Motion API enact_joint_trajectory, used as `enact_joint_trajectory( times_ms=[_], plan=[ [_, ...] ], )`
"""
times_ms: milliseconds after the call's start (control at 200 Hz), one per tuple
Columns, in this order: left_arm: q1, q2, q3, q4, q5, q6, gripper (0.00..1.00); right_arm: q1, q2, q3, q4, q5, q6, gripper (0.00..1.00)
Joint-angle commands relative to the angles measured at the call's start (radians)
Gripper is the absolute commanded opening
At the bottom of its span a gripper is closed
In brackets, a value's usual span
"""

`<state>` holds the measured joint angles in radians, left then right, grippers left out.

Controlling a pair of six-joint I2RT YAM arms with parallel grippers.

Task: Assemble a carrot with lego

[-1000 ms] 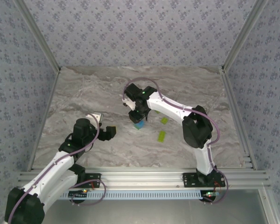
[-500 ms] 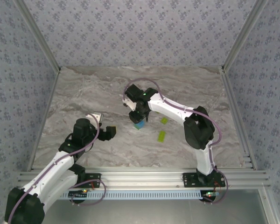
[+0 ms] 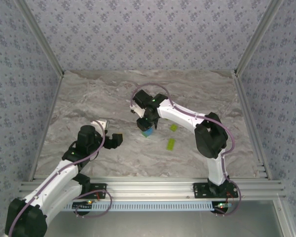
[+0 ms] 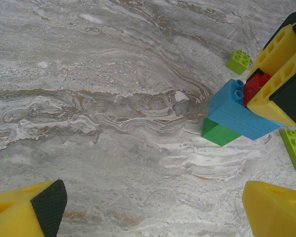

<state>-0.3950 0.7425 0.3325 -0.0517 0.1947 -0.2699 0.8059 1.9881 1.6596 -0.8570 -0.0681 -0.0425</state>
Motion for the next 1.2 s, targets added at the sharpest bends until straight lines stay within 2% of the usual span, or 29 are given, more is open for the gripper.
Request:
enact_joint_trajectory(
  times_ms=[0, 480, 755, 919, 1194],
  plan=[
    [-0.008, -0.001, 0.048, 0.021, 0.005, 0.016, 0.93, 0.011, 0.086, -0.039, -0.077, 0.016, -0.009, 0.3],
    [-0.008, -0.003, 0.047, 0.021, 0.009, 0.015, 0.93, 0.035, 0.098, -0.208, 0.016, 0.072, 0.033, 0.29],
    [-0.008, 0.0, 0.048, 0.02, 0.008, 0.015, 0.93, 0.033, 0.098, -0.221, 0.023, 0.074, 0.033, 0.28],
    [-0.008, 0.003, 0.049, 0.023, 0.009, 0.016, 0.93, 0.023, 0.06, -0.16, -0.013, 0.079, 0.025, 0.28],
    [-0.008, 0.003, 0.05, 0.021, 0.009, 0.015, 0.93, 0.007, -0.008, 0.049, -0.09, 0.096, 0.018, 0.27]
  ],
)
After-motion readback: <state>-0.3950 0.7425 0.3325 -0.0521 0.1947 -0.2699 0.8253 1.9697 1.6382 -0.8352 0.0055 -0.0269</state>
